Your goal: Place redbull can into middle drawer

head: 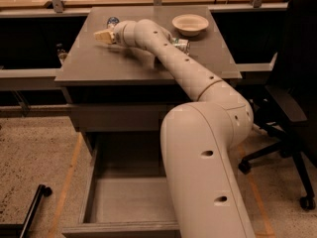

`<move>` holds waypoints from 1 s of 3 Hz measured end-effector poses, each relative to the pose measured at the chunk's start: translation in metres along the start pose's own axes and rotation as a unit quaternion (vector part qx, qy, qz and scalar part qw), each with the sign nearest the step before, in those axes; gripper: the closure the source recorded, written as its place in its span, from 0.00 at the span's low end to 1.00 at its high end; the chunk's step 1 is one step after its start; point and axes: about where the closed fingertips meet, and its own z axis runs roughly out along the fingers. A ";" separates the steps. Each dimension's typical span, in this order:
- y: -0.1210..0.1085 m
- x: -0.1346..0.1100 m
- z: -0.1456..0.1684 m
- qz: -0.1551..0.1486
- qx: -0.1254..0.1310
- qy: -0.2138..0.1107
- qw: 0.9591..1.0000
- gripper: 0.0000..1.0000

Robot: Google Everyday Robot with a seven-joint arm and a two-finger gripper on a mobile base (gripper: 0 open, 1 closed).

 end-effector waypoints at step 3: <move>-0.005 0.005 -0.005 0.004 0.017 0.004 1.000 1.00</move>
Offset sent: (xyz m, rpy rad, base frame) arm 0.0004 -0.0158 -0.0090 0.0088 0.0205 -0.0531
